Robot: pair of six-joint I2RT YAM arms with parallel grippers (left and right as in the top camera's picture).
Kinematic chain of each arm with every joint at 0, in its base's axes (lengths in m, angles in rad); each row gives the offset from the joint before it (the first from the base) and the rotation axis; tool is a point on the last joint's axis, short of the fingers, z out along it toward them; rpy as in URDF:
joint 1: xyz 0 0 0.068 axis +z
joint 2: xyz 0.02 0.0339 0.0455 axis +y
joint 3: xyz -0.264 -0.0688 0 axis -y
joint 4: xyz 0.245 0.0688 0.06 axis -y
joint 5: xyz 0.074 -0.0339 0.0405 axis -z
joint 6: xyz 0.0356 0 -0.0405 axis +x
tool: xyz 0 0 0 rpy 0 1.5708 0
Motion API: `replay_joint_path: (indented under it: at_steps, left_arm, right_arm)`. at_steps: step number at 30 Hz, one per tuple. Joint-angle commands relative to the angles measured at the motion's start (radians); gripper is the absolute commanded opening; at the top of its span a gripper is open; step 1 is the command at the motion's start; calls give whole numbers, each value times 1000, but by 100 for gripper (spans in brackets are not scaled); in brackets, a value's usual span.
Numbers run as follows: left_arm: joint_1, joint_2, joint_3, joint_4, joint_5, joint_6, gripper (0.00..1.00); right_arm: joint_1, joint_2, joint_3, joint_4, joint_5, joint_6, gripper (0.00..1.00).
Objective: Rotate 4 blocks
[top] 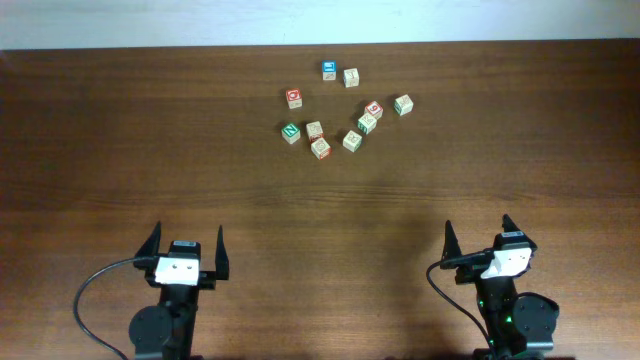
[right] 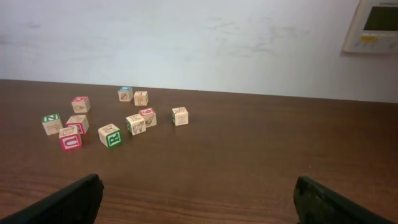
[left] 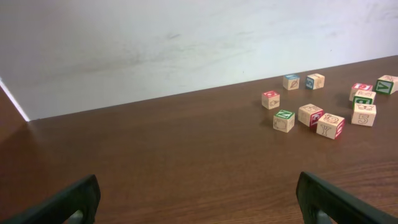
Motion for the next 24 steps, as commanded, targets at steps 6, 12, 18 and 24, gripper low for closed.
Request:
replay_joint_path:
  at_steps: [6, 12, 18, 24]
  left_arm:
    - [6, 80, 140, -76, 112, 10, 99]
    - [6, 582, 609, -319, 113, 10, 99]
    - [6, 1083, 1046, -543, 113, 10, 99]
    - [-39, 1582, 1535, -850, 139, 10, 99]
  right_arm:
    - [-5, 17, 55, 47, -80, 7, 98]
    - [-5, 393, 428, -128, -136, 7, 98]
    - [-5, 933, 926, -423, -200, 7, 98]
    - [68, 1624, 1586, -883, -337, 7, 98]
